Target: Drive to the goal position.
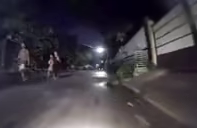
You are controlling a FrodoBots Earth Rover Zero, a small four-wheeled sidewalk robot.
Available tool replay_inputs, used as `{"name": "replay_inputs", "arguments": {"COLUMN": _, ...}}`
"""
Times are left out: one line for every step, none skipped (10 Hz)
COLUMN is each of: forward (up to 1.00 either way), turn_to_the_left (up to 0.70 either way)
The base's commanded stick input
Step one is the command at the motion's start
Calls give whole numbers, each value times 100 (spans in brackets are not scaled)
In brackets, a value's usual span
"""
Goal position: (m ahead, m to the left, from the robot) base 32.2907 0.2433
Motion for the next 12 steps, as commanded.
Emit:
{"name": "replay_inputs", "arguments": {"forward": 70, "turn_to_the_left": 0}}
{"name": "replay_inputs", "arguments": {"forward": 70, "turn_to_the_left": -3}}
{"name": "replay_inputs", "arguments": {"forward": 70, "turn_to_the_left": -19}}
{"name": "replay_inputs", "arguments": {"forward": 70, "turn_to_the_left": -34}}
{"name": "replay_inputs", "arguments": {"forward": 70, "turn_to_the_left": -35}}
{"name": "replay_inputs", "arguments": {"forward": 70, "turn_to_the_left": -35}}
{"name": "replay_inputs", "arguments": {"forward": 70, "turn_to_the_left": -35}}
{"name": "replay_inputs", "arguments": {"forward": 70, "turn_to_the_left": -17}}
{"name": "replay_inputs", "arguments": {"forward": 70, "turn_to_the_left": 0}}
{"name": "replay_inputs", "arguments": {"forward": 70, "turn_to_the_left": 0}}
{"name": "replay_inputs", "arguments": {"forward": 70, "turn_to_the_left": 0}}
{"name": "replay_inputs", "arguments": {"forward": 70, "turn_to_the_left": 0}}
